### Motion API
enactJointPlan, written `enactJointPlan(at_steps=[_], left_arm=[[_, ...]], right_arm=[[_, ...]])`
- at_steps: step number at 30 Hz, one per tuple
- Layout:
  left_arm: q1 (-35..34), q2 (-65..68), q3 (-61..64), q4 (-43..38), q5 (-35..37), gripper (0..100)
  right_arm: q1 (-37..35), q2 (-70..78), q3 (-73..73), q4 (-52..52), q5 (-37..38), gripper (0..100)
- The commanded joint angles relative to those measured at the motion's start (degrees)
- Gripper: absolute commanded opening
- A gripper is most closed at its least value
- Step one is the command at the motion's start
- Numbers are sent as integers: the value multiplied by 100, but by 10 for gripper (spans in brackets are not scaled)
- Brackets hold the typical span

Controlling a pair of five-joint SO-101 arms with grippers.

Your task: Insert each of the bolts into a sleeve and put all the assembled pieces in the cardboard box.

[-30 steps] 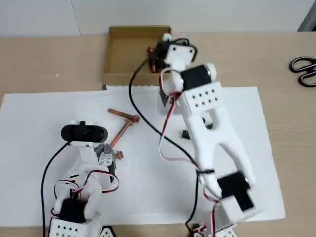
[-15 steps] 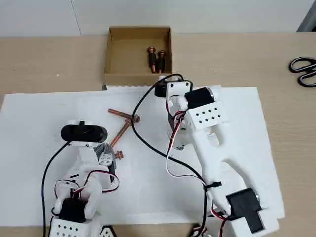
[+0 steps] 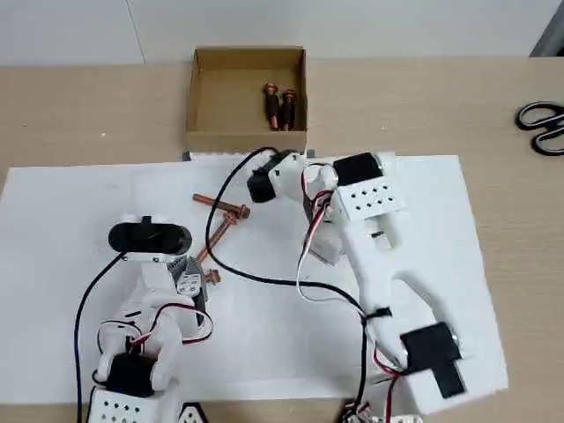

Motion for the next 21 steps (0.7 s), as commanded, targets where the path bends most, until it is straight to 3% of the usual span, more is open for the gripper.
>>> enactJointPlan(at_steps=[1, 7, 21], left_arm=[[-26, -53, -31, -114, 35, 7], [-26, -53, -31, -114, 35, 7], [-26, -53, -31, -114, 35, 7]], right_arm=[[136, 171, -35, -338, 448, 177], [330, 716, -44, -884, 826, 177], [760, 1138, 352, -1182, 809, 176]])
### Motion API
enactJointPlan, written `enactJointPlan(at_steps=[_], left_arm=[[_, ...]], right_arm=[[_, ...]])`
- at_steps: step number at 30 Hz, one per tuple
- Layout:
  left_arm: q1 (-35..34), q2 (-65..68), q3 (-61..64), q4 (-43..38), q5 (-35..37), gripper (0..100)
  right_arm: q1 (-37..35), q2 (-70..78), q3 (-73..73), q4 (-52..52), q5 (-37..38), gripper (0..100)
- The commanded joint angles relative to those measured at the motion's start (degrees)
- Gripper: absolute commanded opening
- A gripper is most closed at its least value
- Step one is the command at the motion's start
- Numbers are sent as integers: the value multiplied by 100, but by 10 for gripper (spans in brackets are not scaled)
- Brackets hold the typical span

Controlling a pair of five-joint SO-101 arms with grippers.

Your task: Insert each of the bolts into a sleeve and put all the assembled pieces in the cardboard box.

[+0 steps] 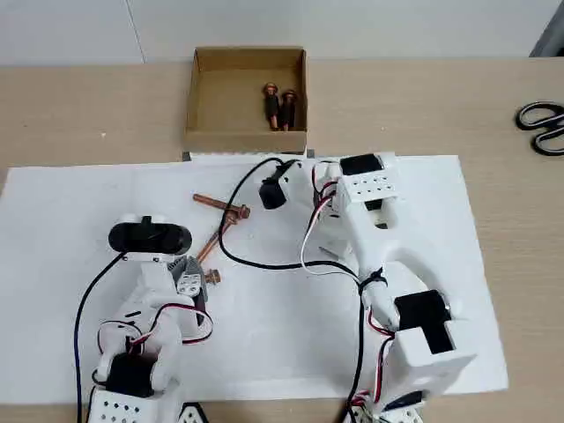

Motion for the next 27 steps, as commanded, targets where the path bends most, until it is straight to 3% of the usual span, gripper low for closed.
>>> enactJointPlan(at_steps=[1, 8, 13, 18, 25, 27], left_arm=[[-26, -53, -31, -114, 35, 7], [-26, -53, -31, -114, 35, 7], [-26, -53, -31, -114, 35, 7], [-26, -53, -31, -114, 35, 7], [-26, -53, -31, -105, 35, 7], [-26, -53, -31, -105, 35, 7]], right_arm=[[233, 4, 264, -180, 26, 176], [479, -4, 607, -286, 18, 176], [338, -4, 615, -391, -35, 176], [84, -4, 607, -655, -615, 176], [-101, -4, 624, -664, -659, 173], [-75, -4, 624, -664, -659, 134]])
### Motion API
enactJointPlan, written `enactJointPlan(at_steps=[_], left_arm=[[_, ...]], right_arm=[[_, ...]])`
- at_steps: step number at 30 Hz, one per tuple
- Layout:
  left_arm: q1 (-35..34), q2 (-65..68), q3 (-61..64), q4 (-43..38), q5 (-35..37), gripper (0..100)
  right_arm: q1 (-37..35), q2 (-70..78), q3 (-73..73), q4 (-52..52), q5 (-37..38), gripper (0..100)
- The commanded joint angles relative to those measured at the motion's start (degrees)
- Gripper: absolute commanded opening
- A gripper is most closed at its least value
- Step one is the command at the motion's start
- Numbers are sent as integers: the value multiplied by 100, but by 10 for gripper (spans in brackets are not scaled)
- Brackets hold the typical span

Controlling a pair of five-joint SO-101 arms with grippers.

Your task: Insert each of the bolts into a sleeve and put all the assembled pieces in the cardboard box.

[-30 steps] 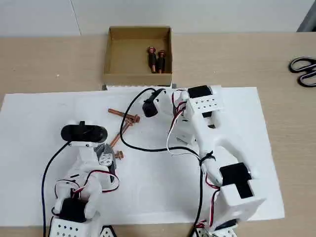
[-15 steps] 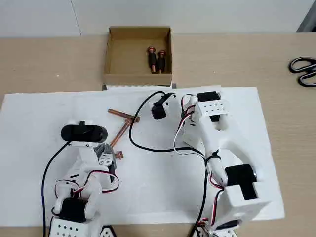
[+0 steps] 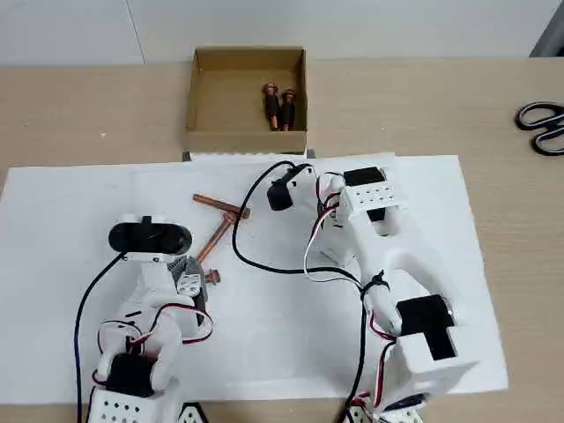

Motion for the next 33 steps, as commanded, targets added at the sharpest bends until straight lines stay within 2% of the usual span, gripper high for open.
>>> enactJointPlan(at_steps=[1, 4, 10, 15, 22, 29, 33], left_arm=[[-26, -53, -31, -105, 35, 7], [-26, -53, -31, -105, 35, 7], [-26, -53, -31, -105, 35, 7], [-26, -53, -31, -105, 26, 7], [-158, -44, -66, -105, 44, 9], [870, -9, -629, 114, 44, 9], [976, 0, -919, 114, 26, 8]], right_arm=[[-75, 48, -9, -92, -70, 99], [-75, 48, -9, -92, -325, 3], [-75, -4, -255, 22, -835, 4], [-48, -13, -1327, 1024, -1064, 5], [347, -470, -2611, 2396, -1530, 6], [743, -1666, -1670, 2624, -1521, 5], [1024, -2404, -782, 2615, -1495, 5]])
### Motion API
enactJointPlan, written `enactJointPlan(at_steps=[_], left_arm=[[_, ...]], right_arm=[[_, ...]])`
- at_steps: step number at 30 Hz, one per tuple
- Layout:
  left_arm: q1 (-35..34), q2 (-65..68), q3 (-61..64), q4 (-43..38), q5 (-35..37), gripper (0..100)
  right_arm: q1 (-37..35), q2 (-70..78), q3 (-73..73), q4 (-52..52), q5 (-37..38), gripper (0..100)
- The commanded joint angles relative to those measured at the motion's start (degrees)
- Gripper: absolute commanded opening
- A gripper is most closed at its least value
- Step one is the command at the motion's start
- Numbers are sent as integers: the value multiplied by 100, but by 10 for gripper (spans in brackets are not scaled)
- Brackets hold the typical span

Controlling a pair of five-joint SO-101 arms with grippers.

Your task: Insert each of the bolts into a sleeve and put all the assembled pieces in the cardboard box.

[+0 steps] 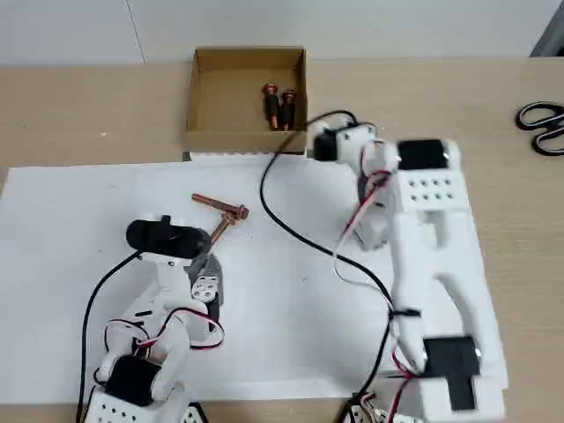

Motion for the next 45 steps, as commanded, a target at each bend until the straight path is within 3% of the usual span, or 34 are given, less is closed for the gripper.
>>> enactJointPlan(at_steps=[1, 5, 9, 14, 20, 31, 38, 45], left_arm=[[79, -9, -374, 26, 18, 8], [79, 220, -497, 62, 9, 9], [79, 1160, -1393, 343, 9, 9], [79, 3218, -3116, 738, -26, 10], [53, 5714, -5086, 1125, -1257, 10], [-316, 9521, -7723, 2224, -1486, 43], [-501, 10725, -9015, 2963, -1670, 58], [-519, 11429, -9226, 3138, -2004, 58]], right_arm=[[277, -848, 598, 92, -53, 5], [681, -1552, 1398, -57, -44, 5], [971, -2088, 2171, -224, -35, 5], [989, -2519, 2752, -435, 0, 4], [1033, -2651, 3068, -567, 44, 4], [1411, -2651, 3525, -998, 35, 4], [1481, -2651, 3807, -1253, 35, 4], [1481, -2651, 3807, -1262, 35, 4]])
